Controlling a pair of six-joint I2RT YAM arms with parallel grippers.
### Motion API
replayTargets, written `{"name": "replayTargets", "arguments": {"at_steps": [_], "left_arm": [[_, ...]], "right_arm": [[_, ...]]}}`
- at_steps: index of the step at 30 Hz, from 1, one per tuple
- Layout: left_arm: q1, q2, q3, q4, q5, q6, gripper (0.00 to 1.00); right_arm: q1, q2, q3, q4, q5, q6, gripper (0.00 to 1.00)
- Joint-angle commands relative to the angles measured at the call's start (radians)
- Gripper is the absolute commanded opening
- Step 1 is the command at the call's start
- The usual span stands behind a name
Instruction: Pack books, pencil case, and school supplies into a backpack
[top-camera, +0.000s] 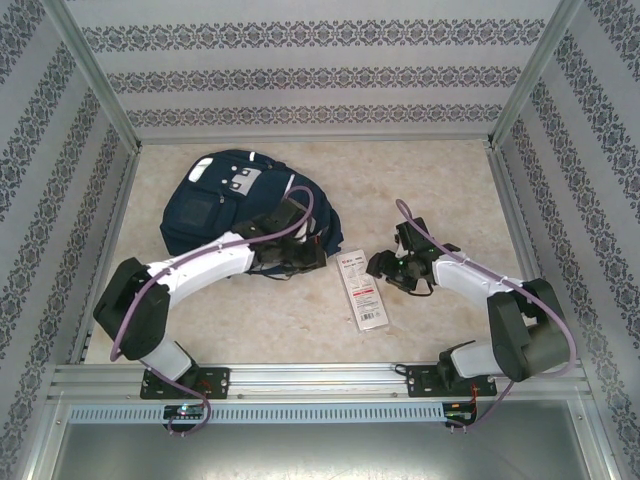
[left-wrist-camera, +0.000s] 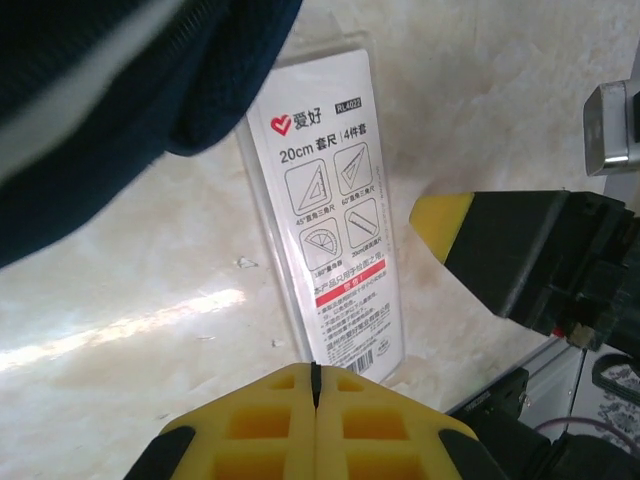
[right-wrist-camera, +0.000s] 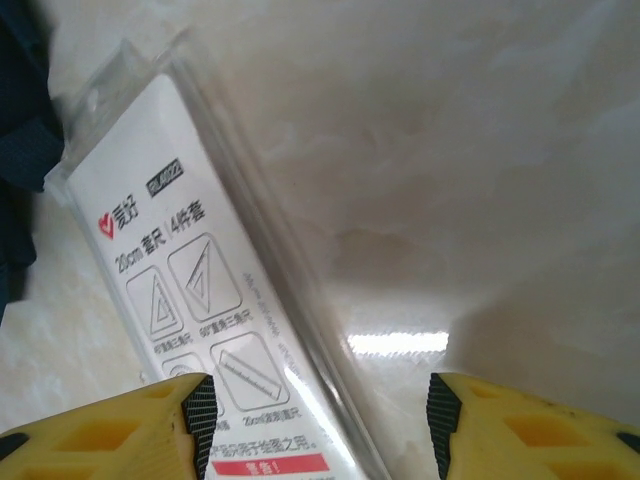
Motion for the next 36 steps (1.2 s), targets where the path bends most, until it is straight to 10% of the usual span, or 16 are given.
{"name": "replayTargets", "arguments": {"at_steps": [1,26,30,36], "left_arm": [[-0.06,0.069,-0.019,0.166,-0.037,-0.119,0.0],[-0.168,0.322,-0.053,0.249,-0.028,-0.169,0.0],[-0.168,0.319,-0.047,0.243,-0.029,-0.161,0.0],[-0.168,0.287,-0.024,0.209,-0.022,-0.135,0.0]], "right_arm": [[0.002,0.009,0.0,-0.013,-0.065,-0.048,0.59],[0.056,-0.015,-0.065,0.076,-0.238,-0.071,0.49],[0.057,-0.057,-0.068,0.092,-0.286,-0.073,0.42],[0.013,-0.126,-0.089,0.047,-0.232,-0.079,0.03]]}}
